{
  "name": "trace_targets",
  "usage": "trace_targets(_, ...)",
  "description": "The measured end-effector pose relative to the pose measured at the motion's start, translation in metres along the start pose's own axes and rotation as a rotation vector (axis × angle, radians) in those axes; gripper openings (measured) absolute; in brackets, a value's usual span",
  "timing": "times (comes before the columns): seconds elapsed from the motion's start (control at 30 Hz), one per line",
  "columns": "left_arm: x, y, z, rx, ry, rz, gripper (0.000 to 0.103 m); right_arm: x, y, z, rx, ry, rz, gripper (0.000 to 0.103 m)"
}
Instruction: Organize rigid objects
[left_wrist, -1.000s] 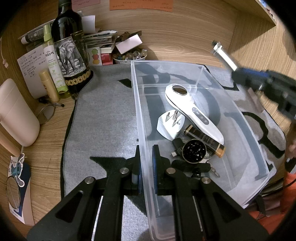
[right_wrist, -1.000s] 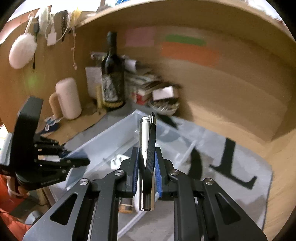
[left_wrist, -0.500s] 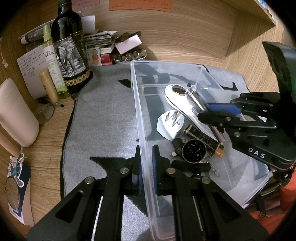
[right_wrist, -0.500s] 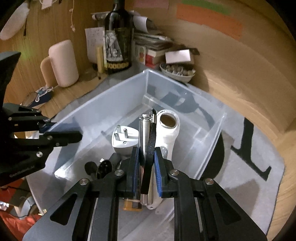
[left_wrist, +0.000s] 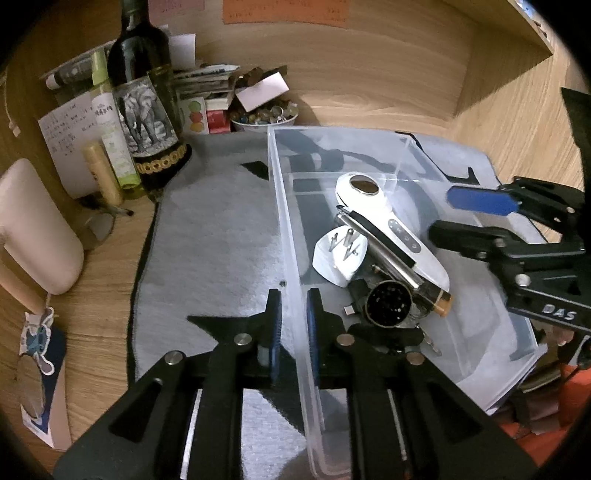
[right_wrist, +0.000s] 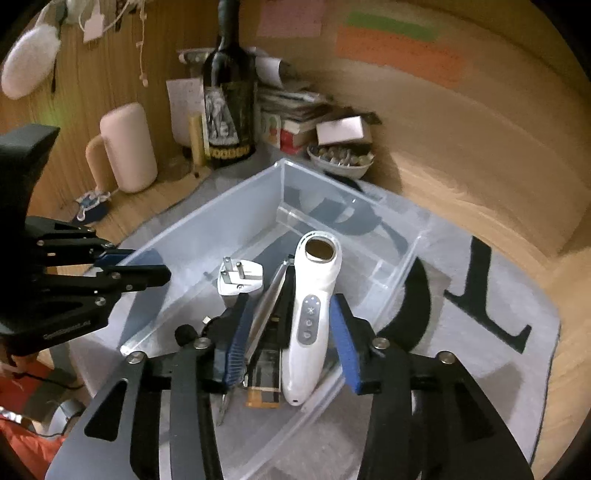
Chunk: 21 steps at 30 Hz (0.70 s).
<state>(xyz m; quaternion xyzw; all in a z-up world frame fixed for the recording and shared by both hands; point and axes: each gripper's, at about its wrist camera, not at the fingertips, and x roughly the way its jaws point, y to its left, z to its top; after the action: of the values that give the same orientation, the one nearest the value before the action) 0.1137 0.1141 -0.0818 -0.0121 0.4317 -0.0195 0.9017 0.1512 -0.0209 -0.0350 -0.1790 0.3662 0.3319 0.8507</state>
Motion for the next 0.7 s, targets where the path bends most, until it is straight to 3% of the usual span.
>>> trace_targets(0.1,-0.011,-0.001,0.003,0.008,-0.029,0.020,0.012,-0.014,-0.003,-0.001,0.020,-0.044,-0.014,0.061)
trace_targets(0.37,-0.049,-0.008,0.009,0.015,-0.127,0.028,0.013,-0.052,-0.006,-0.009,0.052,-0.137,-0.061,0.079)
trace_targets(0.63,-0.096,-0.034,0.003,0.040,-0.282,0.018,0.040,-0.100,-0.007,-0.020,0.080,-0.247,-0.107,0.087)
trace_targets(0.7,-0.106,-0.041,0.000,0.046,-0.328,0.019,0.053,-0.113,-0.006,-0.024,0.089,-0.280,-0.123,0.094)
